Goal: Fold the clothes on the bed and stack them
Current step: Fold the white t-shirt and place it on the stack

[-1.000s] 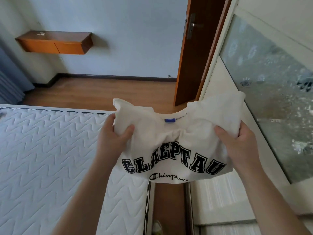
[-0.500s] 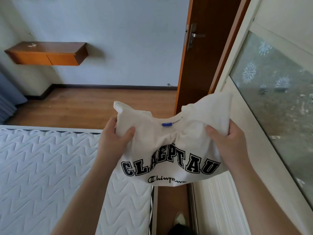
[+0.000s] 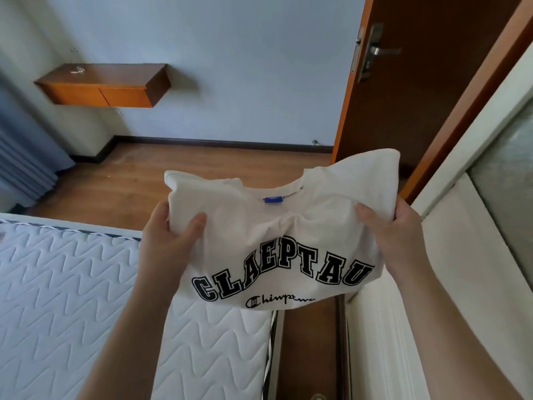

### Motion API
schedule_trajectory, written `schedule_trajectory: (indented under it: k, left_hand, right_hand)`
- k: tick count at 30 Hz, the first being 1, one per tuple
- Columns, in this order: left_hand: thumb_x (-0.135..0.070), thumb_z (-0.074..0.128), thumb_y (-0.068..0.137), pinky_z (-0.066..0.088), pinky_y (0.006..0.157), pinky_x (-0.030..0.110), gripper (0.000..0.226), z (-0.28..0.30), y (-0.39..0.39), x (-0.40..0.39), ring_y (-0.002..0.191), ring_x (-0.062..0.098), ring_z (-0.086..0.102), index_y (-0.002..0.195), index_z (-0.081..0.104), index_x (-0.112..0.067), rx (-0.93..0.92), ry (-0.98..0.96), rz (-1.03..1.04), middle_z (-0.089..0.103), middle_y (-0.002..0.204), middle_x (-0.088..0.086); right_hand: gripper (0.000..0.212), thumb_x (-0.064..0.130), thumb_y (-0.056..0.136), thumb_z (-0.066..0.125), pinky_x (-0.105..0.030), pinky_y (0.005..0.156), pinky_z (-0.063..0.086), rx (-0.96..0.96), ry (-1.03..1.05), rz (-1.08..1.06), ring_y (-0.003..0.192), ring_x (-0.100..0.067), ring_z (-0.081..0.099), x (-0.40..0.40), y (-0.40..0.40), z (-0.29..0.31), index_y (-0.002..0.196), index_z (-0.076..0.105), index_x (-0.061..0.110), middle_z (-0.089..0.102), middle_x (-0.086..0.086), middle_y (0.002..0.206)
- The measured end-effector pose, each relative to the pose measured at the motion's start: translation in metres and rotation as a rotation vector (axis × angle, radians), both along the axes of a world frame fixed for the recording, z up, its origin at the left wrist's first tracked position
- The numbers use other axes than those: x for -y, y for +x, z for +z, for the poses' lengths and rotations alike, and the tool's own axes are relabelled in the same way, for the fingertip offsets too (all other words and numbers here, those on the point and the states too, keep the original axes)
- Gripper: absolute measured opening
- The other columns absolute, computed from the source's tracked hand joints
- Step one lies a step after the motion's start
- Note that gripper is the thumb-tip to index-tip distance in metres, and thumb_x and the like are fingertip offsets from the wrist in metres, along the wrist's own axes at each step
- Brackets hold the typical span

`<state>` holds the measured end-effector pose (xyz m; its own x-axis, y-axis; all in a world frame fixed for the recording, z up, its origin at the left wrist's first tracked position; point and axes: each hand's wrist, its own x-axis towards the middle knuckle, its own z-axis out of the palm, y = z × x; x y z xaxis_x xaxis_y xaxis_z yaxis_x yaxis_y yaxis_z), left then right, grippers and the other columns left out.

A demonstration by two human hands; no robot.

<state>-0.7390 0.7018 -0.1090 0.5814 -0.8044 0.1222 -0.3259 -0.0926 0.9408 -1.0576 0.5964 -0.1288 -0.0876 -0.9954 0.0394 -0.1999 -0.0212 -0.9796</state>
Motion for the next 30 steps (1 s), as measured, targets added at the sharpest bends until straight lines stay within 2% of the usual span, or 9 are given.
schedule_trajectory:
  k: [4, 6, 10, 15, 19, 23, 25, 27, 30]
  left_hand:
    - [-0.043, 0.073, 0.073, 0.052, 0.068, 0.032, 0.026, -0.010, 0.014, 0.047, 0.077, 0.004, 0.067, 0.096, 0.061, -0.042, -0.036, 0.011, -0.017, 0.070, 0.090, -0.015]
    - [-0.044, 0.073, 0.072, 0.053, 0.068, 0.033, 0.025, -0.017, 0.020, 0.073, 0.076, 0.005, 0.066, 0.095, 0.061, -0.043, -0.022, 0.021, -0.017, 0.069, 0.089, -0.015]
    - [-0.048, 0.072, 0.073, 0.048, 0.062, 0.027, 0.026, -0.029, 0.040, 0.132, 0.073, -0.003, 0.064, 0.095, 0.058, -0.044, 0.035, 0.041, -0.031, 0.067, 0.087, -0.023]
    - [-0.054, 0.073, 0.069, 0.054, 0.065, 0.031, 0.041, -0.051, 0.064, 0.179, 0.079, 0.001, 0.067, 0.105, 0.058, -0.043, -0.032, 0.068, -0.054, 0.070, 0.092, -0.017]
    - [-0.053, 0.077, 0.064, 0.052, 0.066, 0.028, 0.050, -0.054, 0.080, 0.215, 0.083, -0.001, 0.067, 0.109, 0.055, -0.049, -0.047, 0.105, -0.081, 0.069, 0.095, -0.020]
    - [-0.051, 0.074, 0.067, 0.052, 0.067, 0.028, 0.046, -0.060, 0.089, 0.246, 0.086, -0.005, 0.065, 0.108, 0.053, -0.056, -0.036, 0.103, -0.050, 0.066, 0.098, -0.025]
    - [-0.052, 0.074, 0.066, 0.051, 0.068, 0.026, 0.049, -0.062, 0.093, 0.262, 0.086, -0.007, 0.064, 0.109, 0.052, -0.057, -0.051, 0.101, -0.016, 0.066, 0.099, -0.027]
    - [-0.052, 0.074, 0.065, 0.053, 0.070, 0.029, 0.049, -0.068, 0.097, 0.277, 0.086, -0.006, 0.065, 0.109, 0.052, -0.057, -0.077, 0.102, 0.027, 0.067, 0.098, -0.026]
    - [-0.051, 0.075, 0.064, 0.057, 0.075, 0.037, 0.053, -0.077, 0.104, 0.301, 0.087, -0.001, 0.067, 0.112, 0.054, -0.052, -0.106, 0.115, 0.113, 0.069, 0.098, -0.021]
  right_hand:
    - [0.031, 0.047, 0.079, 0.075, -0.021, 0.070, 0.050, -0.018, 0.012, 0.045, 0.087, 0.012, 0.061, 0.044, 0.014, -0.007, 0.104, 0.058, 0.047, 0.064, 0.035, 0.098]
    - [0.029, 0.049, 0.078, 0.075, -0.017, 0.067, 0.049, -0.033, 0.016, 0.061, 0.088, 0.015, 0.060, 0.066, 0.021, -0.011, 0.101, 0.058, 0.050, 0.063, 0.038, 0.099]
    - [0.026, 0.048, 0.079, 0.075, -0.020, 0.068, 0.049, -0.054, 0.022, 0.066, 0.089, 0.015, 0.060, 0.116, 0.042, -0.019, 0.098, 0.057, 0.052, 0.063, 0.037, 0.098]
    - [0.031, 0.048, 0.079, 0.076, -0.020, 0.068, 0.050, -0.082, 0.047, 0.130, 0.090, 0.013, 0.061, 0.176, 0.071, -0.018, 0.102, 0.057, 0.052, 0.065, 0.034, 0.100]
    - [0.031, 0.050, 0.077, 0.076, -0.022, 0.071, 0.052, -0.072, 0.071, 0.162, 0.092, 0.010, 0.063, 0.216, 0.090, -0.019, 0.102, 0.059, 0.052, 0.066, 0.032, 0.103]
    - [0.028, 0.040, 0.079, 0.078, -0.027, 0.074, 0.053, -0.060, 0.075, 0.200, 0.090, 0.006, 0.066, 0.256, 0.102, -0.025, 0.098, 0.062, 0.054, 0.069, 0.028, 0.102]
    - [0.028, 0.037, 0.079, 0.079, -0.030, 0.076, 0.054, -0.053, 0.072, 0.229, 0.090, 0.003, 0.067, 0.282, 0.110, -0.027, 0.100, 0.064, 0.049, 0.070, 0.025, 0.101]
    - [0.028, 0.039, 0.078, 0.079, -0.032, 0.076, 0.055, -0.057, 0.077, 0.269, 0.088, 0.002, 0.068, 0.314, 0.121, -0.030, 0.102, 0.064, 0.042, 0.071, 0.023, 0.100]
    - [0.027, 0.041, 0.078, 0.079, -0.033, 0.074, 0.057, -0.072, 0.085, 0.352, 0.085, 0.002, 0.068, 0.365, 0.141, -0.035, 0.099, 0.063, 0.044, 0.071, 0.024, 0.096]
